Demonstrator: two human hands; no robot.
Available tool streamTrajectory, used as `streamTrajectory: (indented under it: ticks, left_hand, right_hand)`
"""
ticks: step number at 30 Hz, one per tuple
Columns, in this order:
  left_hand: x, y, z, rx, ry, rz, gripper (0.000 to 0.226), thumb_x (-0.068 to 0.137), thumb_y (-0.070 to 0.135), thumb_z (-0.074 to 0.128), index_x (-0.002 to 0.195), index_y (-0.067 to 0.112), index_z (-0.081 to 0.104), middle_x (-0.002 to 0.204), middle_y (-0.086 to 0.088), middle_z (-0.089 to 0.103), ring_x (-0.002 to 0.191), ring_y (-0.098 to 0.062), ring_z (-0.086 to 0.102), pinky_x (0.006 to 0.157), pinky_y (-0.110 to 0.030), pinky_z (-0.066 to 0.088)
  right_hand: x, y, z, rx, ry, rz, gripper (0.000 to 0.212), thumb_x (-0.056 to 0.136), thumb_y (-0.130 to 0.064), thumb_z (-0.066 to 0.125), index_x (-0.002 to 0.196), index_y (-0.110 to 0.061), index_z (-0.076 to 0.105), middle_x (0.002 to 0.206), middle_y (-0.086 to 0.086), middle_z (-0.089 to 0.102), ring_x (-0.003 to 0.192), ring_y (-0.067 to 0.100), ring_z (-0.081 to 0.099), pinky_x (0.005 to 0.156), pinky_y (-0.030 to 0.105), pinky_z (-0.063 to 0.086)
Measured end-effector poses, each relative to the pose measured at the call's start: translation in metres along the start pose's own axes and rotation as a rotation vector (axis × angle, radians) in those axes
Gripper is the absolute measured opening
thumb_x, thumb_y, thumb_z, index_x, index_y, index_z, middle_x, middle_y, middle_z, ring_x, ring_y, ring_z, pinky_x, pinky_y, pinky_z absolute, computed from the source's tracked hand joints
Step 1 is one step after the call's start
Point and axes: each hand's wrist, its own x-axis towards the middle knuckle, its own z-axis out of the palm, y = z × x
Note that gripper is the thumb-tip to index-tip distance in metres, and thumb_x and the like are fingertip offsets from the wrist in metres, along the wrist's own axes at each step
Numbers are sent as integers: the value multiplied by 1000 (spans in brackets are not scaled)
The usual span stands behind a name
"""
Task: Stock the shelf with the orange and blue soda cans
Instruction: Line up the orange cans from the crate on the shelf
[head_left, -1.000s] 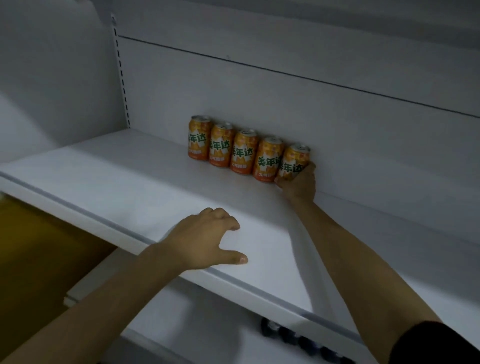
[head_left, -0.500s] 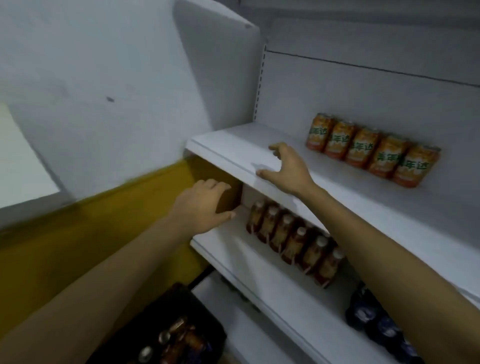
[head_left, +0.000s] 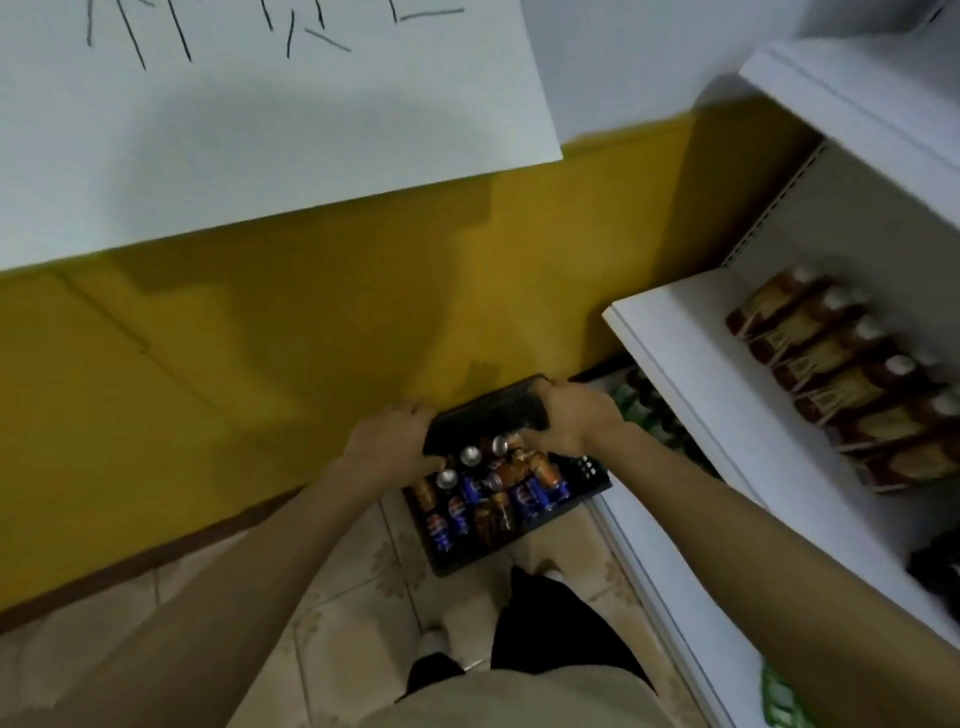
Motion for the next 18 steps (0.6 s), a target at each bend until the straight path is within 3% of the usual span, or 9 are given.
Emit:
streamTrajectory:
  ticks: [4, 7, 10, 12, 15, 18]
  left_hand:
    - [4, -11, 52, -70, -172, -19, 72, 88, 42, 61, 145, 13, 29, 138, -11, 46, 123, -30, 48, 96, -36, 44]
    - [20, -9, 67, -103, -134, 51, 54, 89, 29, 60, 135, 3, 48, 125, -17, 59, 110, -32, 61, 82, -30, 52]
    - [48, -15, 81, -28, -383, -20, 65, 93, 43, 53, 147, 16, 27, 142, -11, 44, 129, -28, 44, 100, -36, 42]
    - [74, -23, 97, -63, -424, -60, 70, 92, 47, 55, 148, 21, 24, 145, -7, 40, 132, -26, 39, 103, -39, 39]
    - [113, -21, 125, -263, -437, -123, 63, 90, 44, 60, 143, 23, 34, 139, 0, 48, 124, -20, 48, 96, -34, 43]
    - [154, -21, 170, -418, -527, -187, 53, 89, 37, 64, 135, 23, 42, 122, 0, 59, 111, -18, 56, 85, -29, 45]
  right_hand:
    - [2, 10, 57, 153, -192, -8, 72, 86, -49, 62, 144, -21, 32, 140, 12, 42, 123, 32, 46, 94, 37, 40]
    - [12, 33, 91, 327, -257, 49, 78, 89, -39, 64, 149, -15, 21, 149, 9, 35, 133, 27, 38, 102, 30, 33]
    - [33, 51, 126, 505, -291, 147, 75, 86, -39, 67, 147, -18, 28, 147, 9, 40, 130, 25, 42, 104, 33, 38]
    - [51, 58, 149, 563, -322, 199, 73, 87, -40, 65, 147, -18, 29, 146, 9, 40, 130, 27, 42, 104, 37, 39]
    - [76, 65, 188, 591, -358, 296, 67, 89, -44, 59, 145, -20, 31, 140, 9, 47, 124, 29, 48, 99, 39, 44]
    - [101, 61, 233, 648, -269, 397, 46, 92, -37, 55, 135, -22, 46, 127, 7, 57, 114, 28, 55, 91, 36, 48]
